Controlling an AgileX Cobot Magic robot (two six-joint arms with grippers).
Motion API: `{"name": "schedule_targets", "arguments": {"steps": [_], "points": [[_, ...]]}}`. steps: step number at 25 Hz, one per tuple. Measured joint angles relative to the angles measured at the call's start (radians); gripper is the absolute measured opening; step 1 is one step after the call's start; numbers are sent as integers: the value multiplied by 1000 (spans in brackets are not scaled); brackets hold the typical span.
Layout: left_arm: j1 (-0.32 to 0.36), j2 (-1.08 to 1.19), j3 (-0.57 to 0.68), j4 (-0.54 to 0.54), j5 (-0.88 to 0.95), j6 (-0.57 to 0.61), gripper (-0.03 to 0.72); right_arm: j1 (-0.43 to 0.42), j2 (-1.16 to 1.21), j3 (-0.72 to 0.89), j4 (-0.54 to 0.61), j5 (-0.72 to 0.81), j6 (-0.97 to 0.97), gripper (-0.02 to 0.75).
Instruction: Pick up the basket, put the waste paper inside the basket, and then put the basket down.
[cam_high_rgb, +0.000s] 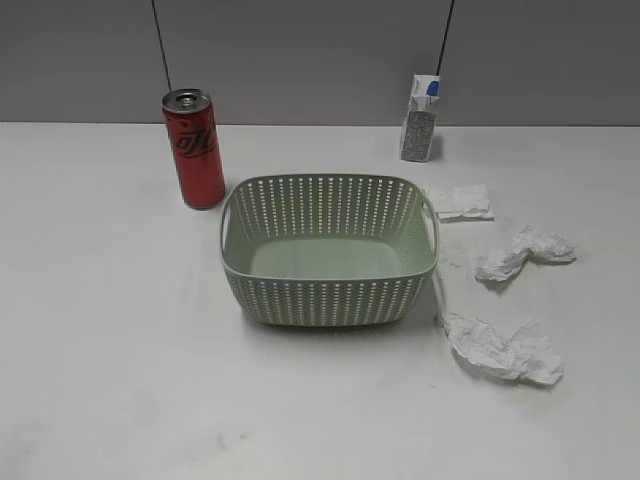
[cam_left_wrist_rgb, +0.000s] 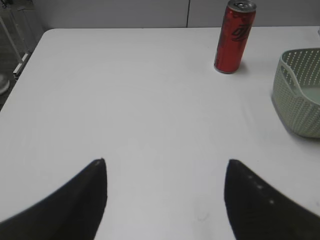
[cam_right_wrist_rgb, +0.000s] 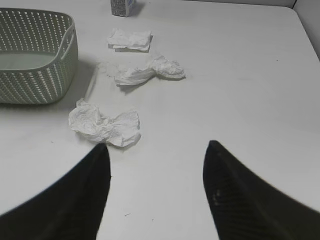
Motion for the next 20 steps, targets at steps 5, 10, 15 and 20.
{"name": "schedule_targets", "arguments": {"steps": [5, 10, 15, 20], "points": [[0, 0, 0, 0, 0, 0, 555, 0, 0, 0, 0, 0, 0, 447], [0, 0, 0, 0, 0, 0, 555, 0, 0, 0, 0, 0, 0, 447], [0, 0, 0, -1, 0, 0, 555, 0, 0, 0, 0, 0, 0, 447], [0, 0, 0, -1, 0, 0, 555, 0, 0, 0, 0, 0, 0, 447]]}}
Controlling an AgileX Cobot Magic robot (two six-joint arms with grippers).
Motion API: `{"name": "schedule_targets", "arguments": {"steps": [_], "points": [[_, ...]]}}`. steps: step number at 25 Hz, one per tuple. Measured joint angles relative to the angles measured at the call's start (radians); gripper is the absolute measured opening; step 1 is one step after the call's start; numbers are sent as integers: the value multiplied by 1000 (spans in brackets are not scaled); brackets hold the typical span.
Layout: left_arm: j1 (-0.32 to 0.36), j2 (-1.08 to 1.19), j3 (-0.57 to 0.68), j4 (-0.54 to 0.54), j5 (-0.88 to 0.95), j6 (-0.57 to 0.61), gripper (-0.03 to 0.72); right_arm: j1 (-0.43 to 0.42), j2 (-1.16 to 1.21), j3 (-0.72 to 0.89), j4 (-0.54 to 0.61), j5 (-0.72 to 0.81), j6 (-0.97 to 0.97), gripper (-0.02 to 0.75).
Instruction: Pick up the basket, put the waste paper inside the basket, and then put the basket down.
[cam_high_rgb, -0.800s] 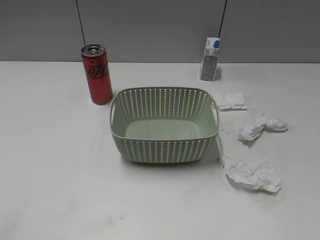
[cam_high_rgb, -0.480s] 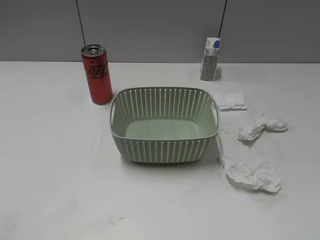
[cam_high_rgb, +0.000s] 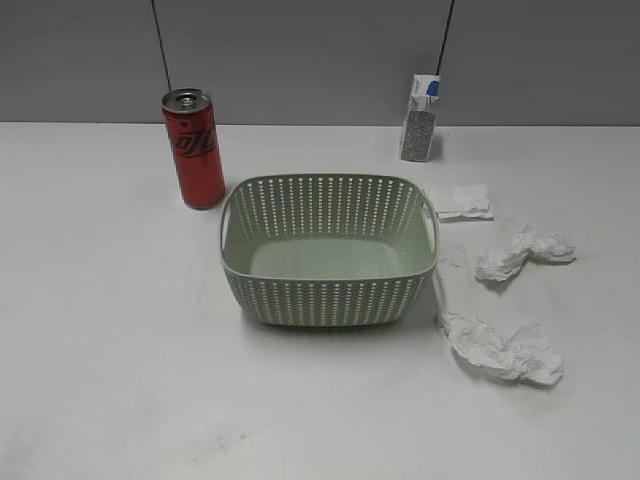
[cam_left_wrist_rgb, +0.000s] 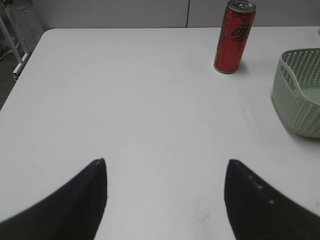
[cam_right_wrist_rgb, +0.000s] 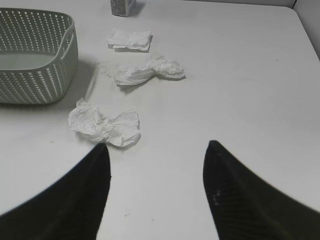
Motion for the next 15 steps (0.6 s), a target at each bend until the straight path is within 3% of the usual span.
{"name": "schedule_targets", "arguments": {"steps": [8, 15], "points": [[0, 12, -8, 0, -15, 0, 555, 0, 0, 0, 0, 0, 0, 447], [0, 162, -49, -48, -118, 0, 555, 0, 0, 0, 0, -1, 0, 447]]}}
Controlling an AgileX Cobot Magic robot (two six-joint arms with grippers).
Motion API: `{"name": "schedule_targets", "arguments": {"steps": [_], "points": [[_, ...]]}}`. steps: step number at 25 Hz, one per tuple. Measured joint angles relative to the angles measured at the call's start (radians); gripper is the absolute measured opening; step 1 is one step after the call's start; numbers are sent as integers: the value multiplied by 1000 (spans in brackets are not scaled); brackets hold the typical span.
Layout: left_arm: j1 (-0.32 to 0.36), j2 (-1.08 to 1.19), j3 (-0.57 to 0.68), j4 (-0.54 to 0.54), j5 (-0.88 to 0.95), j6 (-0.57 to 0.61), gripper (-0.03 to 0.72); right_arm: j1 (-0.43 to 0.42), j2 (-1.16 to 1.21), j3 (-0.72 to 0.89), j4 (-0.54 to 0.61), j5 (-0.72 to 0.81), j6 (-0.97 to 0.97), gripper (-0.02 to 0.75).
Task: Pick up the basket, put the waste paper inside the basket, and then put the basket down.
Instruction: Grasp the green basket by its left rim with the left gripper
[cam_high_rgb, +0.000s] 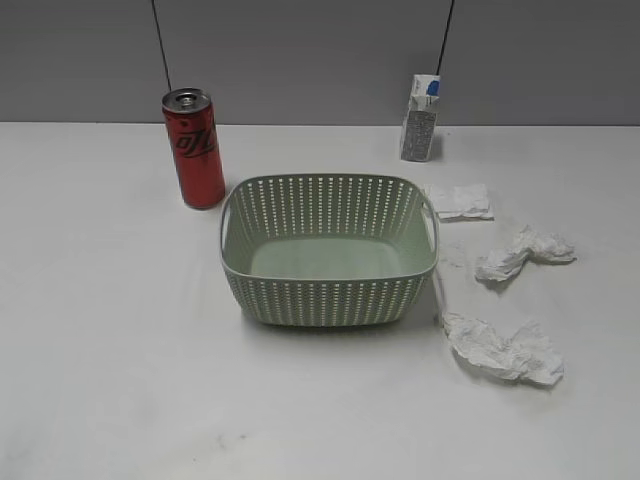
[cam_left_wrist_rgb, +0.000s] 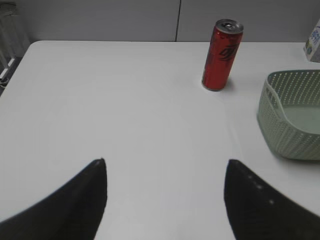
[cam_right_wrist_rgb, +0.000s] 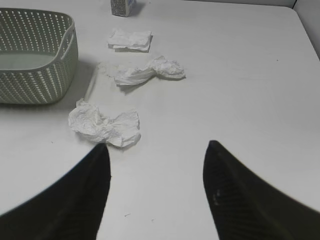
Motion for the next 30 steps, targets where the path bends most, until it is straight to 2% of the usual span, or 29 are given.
{"name": "schedule_targets", "arguments": {"steps": [8, 14, 20, 26, 30], "points": [[0, 282, -42, -55, -119, 4, 555, 0, 0, 0, 0, 0, 0, 447], [0, 590, -117, -99, -136, 11, 555, 0, 0, 0, 0, 0, 0, 447], [0, 872, -239, -150, -138, 55, 555, 0, 0, 0, 0, 0, 0, 447], [-3, 1126, -396, -283, -97, 144, 555, 0, 0, 0, 0, 0, 0, 447], [-60, 1262, -512, -318, -67, 162, 555, 0, 0, 2, 0, 0, 0, 447]]}}
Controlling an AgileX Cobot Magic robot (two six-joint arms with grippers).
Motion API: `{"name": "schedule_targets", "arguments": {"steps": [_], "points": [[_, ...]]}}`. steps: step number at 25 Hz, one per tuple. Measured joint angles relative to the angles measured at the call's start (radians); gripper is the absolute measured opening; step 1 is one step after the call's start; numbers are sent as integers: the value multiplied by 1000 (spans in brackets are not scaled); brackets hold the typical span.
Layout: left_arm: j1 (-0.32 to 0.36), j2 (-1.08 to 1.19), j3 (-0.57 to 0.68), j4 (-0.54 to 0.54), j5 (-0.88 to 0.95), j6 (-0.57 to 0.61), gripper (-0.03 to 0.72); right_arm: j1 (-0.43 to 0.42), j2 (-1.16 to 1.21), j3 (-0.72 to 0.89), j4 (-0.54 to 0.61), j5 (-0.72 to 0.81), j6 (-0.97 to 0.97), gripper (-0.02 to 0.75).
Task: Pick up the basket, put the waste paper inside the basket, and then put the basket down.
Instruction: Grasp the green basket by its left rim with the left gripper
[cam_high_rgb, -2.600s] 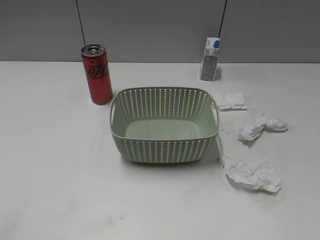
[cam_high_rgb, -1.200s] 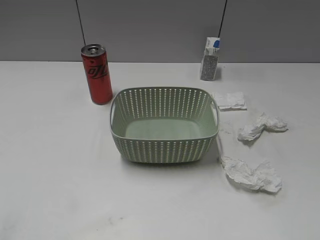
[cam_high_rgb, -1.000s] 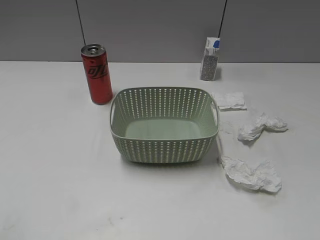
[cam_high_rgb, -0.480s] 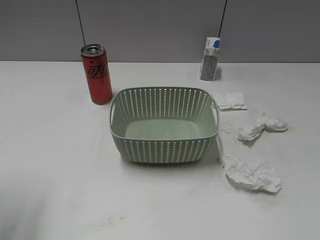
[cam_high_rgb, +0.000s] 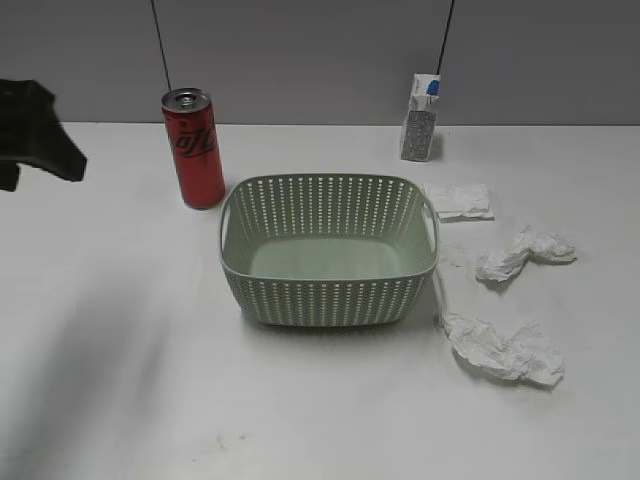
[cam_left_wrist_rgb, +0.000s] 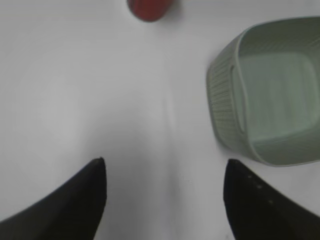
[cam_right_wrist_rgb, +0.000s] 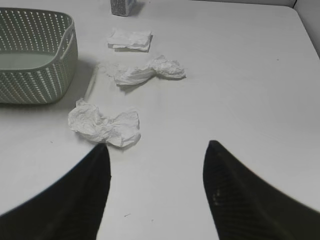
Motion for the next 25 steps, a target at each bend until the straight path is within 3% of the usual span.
{"name": "schedule_targets", "arguments": {"steps": [8, 15, 20, 25], "points": [[-214, 221, -243, 10, -3, -56, 555, 0, 0, 0, 0, 0, 0, 447], [-367, 445, -462, 352, 144, -312, 555, 0, 0, 0, 0, -1, 0, 446], [-388, 575, -566, 353, 182, -384, 555, 0, 0, 0, 0, -1, 0, 446], [-388, 683, -585, 332, 191, -428, 555, 0, 0, 0, 0, -1, 0, 446]]}}
